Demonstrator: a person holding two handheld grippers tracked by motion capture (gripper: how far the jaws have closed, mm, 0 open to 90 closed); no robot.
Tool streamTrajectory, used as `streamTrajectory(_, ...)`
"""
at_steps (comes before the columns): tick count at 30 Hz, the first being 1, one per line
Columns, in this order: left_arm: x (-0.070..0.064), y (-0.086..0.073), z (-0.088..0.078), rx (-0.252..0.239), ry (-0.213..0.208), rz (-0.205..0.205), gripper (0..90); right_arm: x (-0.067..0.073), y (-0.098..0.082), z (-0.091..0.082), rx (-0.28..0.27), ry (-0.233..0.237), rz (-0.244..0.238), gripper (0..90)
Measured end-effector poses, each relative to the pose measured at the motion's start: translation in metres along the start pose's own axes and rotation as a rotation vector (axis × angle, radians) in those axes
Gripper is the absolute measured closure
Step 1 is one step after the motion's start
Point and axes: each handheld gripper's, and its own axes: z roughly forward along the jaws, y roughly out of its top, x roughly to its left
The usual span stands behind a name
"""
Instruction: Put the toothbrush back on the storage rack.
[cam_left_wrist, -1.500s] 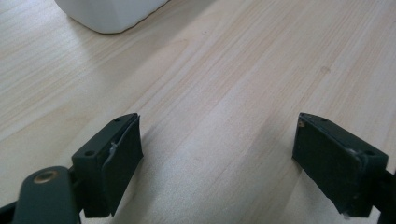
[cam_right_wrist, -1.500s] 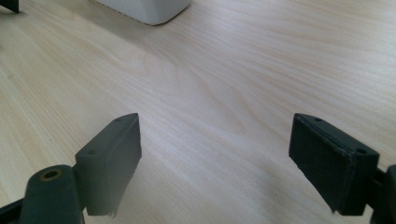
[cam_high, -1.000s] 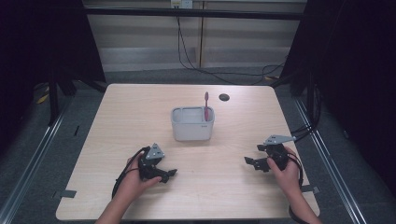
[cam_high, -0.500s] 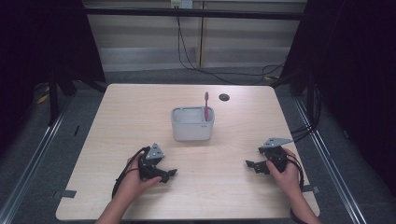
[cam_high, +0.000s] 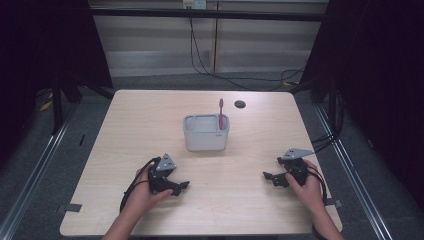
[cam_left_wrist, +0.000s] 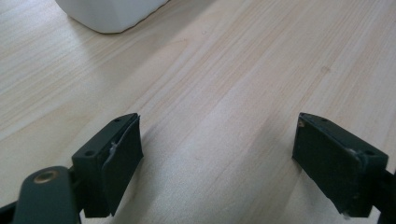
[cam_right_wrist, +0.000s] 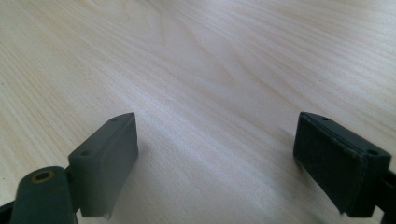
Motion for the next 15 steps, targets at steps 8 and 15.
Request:
streamTrajectory(8,0.0002,0.0000,-0.0002,0.003,0.000,0.003,15.3,-0.0008,-0.0001,0.0002,-0.002,0.002,-0.004,13.1)
streamTrajectory(15,0.0002,0.0000,-0.0001,0.003,0.000,0.003,15.3,-0.0005,0.0000,0.0000,0.001,0.001,-0.001,13.0)
